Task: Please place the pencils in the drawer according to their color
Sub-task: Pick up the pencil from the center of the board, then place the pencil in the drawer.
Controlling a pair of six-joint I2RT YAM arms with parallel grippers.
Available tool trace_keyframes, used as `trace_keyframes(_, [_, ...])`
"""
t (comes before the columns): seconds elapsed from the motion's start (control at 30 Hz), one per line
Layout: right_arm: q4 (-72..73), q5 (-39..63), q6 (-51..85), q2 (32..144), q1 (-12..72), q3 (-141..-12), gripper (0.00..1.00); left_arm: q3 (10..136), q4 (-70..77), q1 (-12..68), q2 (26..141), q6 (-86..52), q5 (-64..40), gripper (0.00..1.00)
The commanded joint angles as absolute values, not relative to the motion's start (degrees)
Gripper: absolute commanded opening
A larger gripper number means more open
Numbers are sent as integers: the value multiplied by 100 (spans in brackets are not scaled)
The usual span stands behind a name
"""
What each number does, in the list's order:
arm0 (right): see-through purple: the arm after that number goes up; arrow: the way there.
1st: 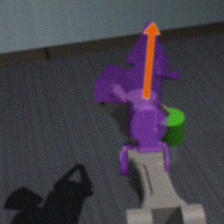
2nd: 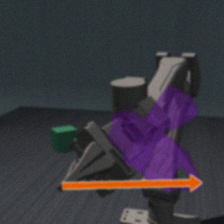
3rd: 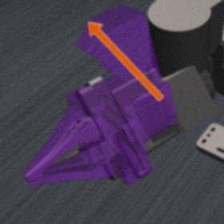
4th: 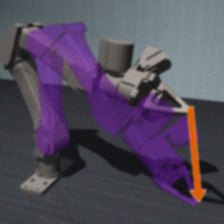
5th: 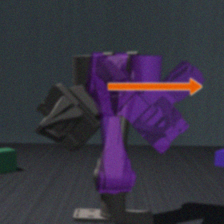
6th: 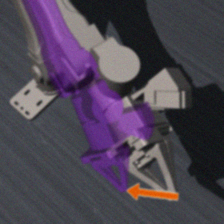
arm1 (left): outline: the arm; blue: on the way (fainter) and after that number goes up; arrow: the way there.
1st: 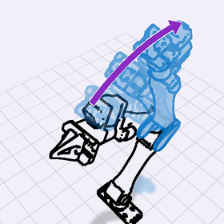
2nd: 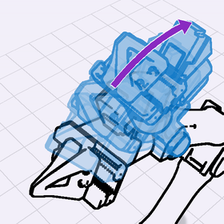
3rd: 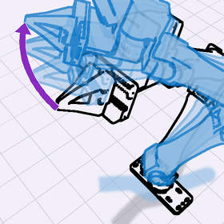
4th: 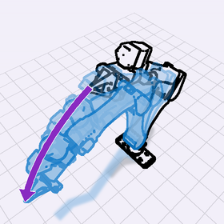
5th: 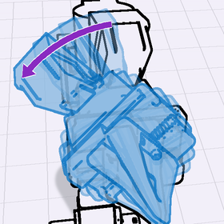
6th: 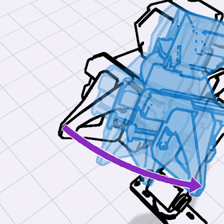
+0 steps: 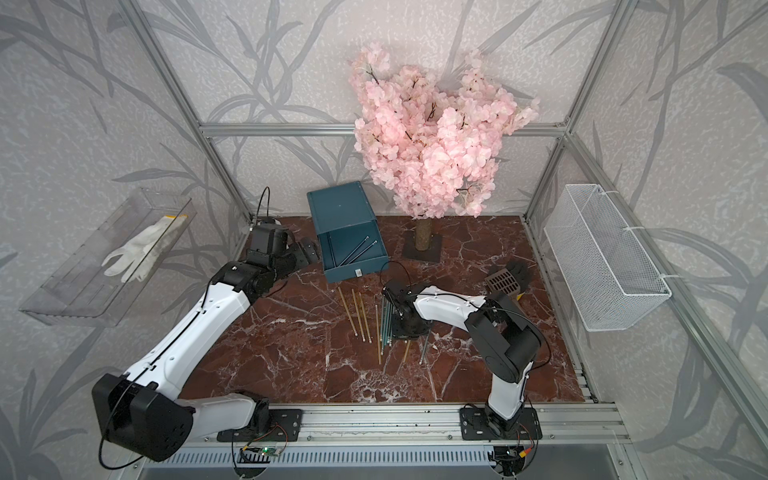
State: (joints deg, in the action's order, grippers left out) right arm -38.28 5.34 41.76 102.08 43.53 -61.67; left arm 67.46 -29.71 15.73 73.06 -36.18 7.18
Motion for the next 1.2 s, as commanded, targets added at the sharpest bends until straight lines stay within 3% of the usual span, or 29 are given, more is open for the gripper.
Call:
trace_keyframes(0.0, [-4203,814,4293,9808,4241,-6092,0,6858,-2953,1547,7303,-3643,670,100])
trace_keyframes(0.4, [-4673,1045,4482,8453,3798,-6162,0,6894,-2909,1547,7353,-3640,617,100])
trace_keyframes(0.67, [-5102,1097,4423,7871,3709,-6995,0,7017,-2892,1547,7429,-3614,650,100])
trace_keyframes(1.17, [-4093,2248,5166,8953,3735,-8826,0,7163,-2881,1547,7503,-3596,714,100])
